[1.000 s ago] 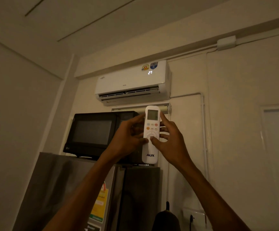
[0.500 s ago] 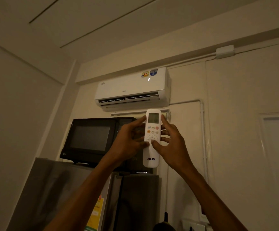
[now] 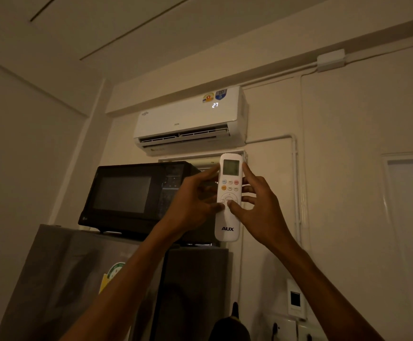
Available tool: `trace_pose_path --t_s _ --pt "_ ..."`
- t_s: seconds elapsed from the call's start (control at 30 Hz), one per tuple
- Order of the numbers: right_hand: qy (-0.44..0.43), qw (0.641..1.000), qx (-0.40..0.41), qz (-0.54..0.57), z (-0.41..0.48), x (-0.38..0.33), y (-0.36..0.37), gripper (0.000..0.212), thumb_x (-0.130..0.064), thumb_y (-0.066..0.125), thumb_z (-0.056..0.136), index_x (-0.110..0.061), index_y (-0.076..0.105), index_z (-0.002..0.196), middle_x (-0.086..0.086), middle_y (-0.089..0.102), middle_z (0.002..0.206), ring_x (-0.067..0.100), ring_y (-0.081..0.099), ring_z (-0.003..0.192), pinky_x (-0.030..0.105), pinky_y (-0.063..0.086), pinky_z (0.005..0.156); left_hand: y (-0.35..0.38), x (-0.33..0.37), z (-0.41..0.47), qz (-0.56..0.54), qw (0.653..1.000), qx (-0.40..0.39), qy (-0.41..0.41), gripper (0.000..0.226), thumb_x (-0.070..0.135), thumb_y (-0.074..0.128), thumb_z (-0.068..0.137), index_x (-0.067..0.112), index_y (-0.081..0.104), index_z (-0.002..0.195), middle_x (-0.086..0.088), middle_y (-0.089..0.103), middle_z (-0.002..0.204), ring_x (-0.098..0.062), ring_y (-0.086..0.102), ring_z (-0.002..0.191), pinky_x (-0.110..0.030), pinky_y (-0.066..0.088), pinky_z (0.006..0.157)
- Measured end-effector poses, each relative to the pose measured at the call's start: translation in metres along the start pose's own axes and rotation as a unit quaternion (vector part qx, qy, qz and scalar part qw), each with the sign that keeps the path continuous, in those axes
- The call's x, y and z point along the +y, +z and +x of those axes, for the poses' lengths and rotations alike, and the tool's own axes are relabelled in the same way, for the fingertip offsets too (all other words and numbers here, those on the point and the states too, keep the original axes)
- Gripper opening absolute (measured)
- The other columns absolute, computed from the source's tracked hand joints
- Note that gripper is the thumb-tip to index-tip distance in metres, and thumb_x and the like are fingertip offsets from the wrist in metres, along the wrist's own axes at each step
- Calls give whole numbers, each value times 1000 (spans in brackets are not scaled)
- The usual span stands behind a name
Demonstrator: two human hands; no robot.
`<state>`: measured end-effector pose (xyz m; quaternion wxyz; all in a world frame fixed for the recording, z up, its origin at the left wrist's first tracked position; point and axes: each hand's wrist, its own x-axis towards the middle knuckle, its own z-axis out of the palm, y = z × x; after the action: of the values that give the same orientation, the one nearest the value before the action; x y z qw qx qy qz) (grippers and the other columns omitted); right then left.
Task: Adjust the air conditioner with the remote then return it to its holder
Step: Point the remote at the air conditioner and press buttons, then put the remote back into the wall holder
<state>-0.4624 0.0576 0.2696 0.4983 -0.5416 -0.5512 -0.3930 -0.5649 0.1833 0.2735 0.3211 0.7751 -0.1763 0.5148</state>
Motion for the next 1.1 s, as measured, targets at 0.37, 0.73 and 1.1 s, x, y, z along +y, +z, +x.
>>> trace_pose_path --t_s 0.37,0.73,1.1 --pt "23 999 15 -16 -11 76 -64 78 -12 69 77 -21 26 141 11 48 126 11 51 108 -1 45 63 97 -10 29 7 1000 -11 -10 77 -2 68 76 22 35 142 -3 53 132 -11 56 112 -8 53 73" --pt "71 997 6 -29 -31 161 -151 78 -11 69 78 -26 24 141 9 47 129 18 52 115 26 52 81 223 -24 61 -32 998 -31 -43 81 -4 69 75 26 34 141 12 51 115 0 56 92 -3 52 67" --pt "140 988 3 -69 -76 253 -207 81 -12 69 78 -27 23 143 7 47 131 7 49 106 5 46 58 338 -62 63 -92 991 -65 -75 81 -8 69 74 23 36 142 9 55 113 0 58 92 -1 49 63"
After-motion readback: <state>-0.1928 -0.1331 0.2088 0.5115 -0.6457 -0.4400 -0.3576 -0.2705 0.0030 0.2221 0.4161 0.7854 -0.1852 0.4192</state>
